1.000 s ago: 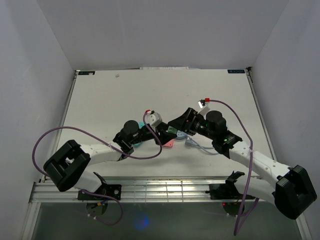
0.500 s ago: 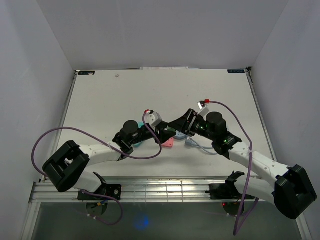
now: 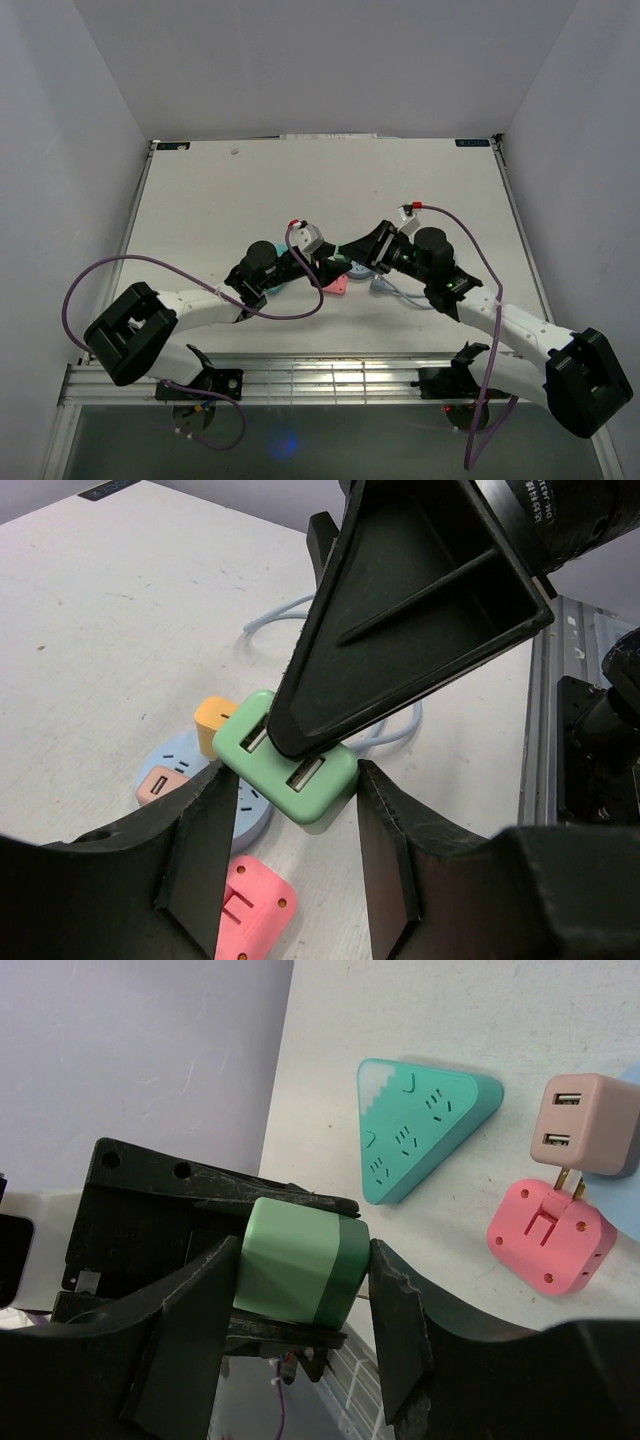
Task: Insert the plug
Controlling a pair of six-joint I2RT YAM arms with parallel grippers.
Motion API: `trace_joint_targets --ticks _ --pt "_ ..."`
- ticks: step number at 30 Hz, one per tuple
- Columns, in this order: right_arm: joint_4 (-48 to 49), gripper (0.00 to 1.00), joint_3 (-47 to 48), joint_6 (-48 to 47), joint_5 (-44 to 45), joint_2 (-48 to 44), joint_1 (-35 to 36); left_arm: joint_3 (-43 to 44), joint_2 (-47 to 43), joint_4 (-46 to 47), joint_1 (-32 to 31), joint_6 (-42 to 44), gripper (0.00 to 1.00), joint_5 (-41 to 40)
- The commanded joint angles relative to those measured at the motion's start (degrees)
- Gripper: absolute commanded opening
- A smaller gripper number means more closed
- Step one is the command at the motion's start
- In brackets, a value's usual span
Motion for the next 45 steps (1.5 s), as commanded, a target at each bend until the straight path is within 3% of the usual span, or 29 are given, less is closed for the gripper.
trace_joint_targets --ticks 1,2,5,9,11,13,16,35,45 --pt "4.9 0.36 -1.8 1.4 0.1 -2.1 0.4 0.1 -2.2 0.8 -0.1 -0.7 0.28 -0.7" --pt "5.7 0.35 -3.3 2.4 1.6 -3.0 0.4 -0.3 -2.5 1.2 -0.1 -0.9 0.37 -0.6" --pt "9.9 0.30 -6.3 4.6 5.5 -5.4 0.4 -1.0 -3.3 2.0 -0.2 -1.5 0.48 -0.9" --pt "11.3 0.28 -8.4 4.9 8.0 -7.1 0.4 -1.1 -2.9 2.6 -0.2 -2.3 0.53 -0.7" --pt "11.2 0.27 -8.6 4.8 9.4 -7.7 0.4 -1.1 -2.6 2.7 -0.2 -2.7 0.63 -0.8" --pt "11.4 0.25 -9.3 4.8 10.6 -8.3 0.5 -1.3 -2.8 3.0 -0.1 -2.9 0.89 -0.6" --pt "12.4 0.24 -10.6 4.6 13.3 -9.7 1.1 -2.1 -4.0 4.0 -0.2 -3.6 0.98 -0.5" --pt "15.2 0.24 -10.4 4.2 28.2 -7.3 9.9 -1.7 -4.9 2.9 -0.2 -6.5 0.98 -2.1" --pt "15.2 0.22 -8.8 2.9 29.1 -4.3 11.7 -1.3 -4.7 1.5 -0.2 -6.2 0.96 -3.9"
